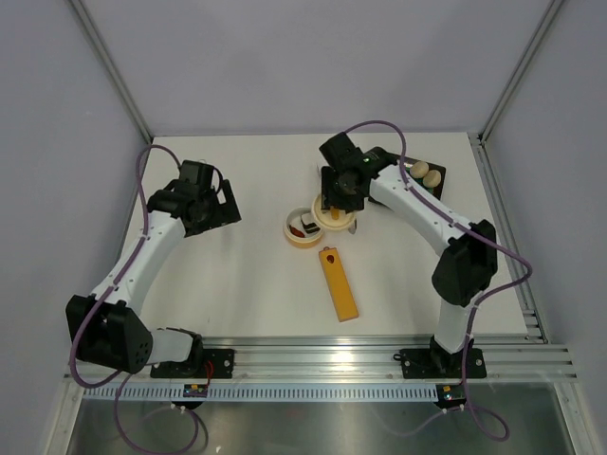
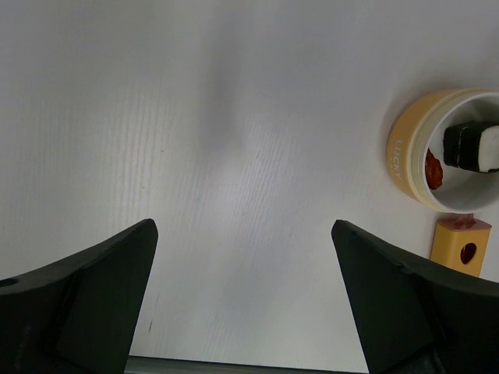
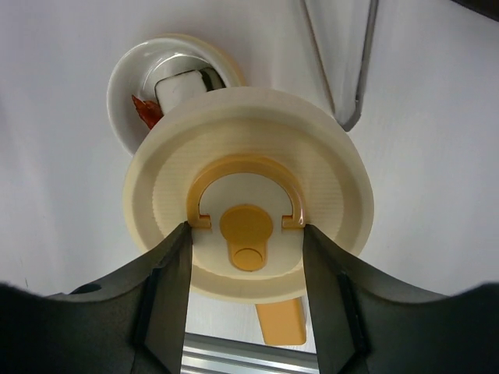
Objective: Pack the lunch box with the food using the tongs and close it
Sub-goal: Close the box lid on the packing box.
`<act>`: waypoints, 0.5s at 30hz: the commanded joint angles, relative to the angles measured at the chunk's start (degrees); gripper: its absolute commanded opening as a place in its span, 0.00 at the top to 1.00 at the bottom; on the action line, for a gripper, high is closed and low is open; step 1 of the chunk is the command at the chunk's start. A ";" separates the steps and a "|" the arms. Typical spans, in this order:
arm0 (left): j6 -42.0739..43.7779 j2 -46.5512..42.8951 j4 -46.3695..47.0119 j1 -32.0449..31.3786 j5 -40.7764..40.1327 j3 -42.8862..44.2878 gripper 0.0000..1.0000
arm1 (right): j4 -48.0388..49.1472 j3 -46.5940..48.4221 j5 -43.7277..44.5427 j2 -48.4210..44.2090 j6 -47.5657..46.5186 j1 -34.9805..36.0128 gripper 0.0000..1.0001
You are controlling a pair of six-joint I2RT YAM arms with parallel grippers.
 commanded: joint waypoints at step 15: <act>0.41 -5.74 -0.46 1.61 -2.07 -0.31 0.01 | -8.07 26.26 -3.48 23.71 -3.24 5.49 0.65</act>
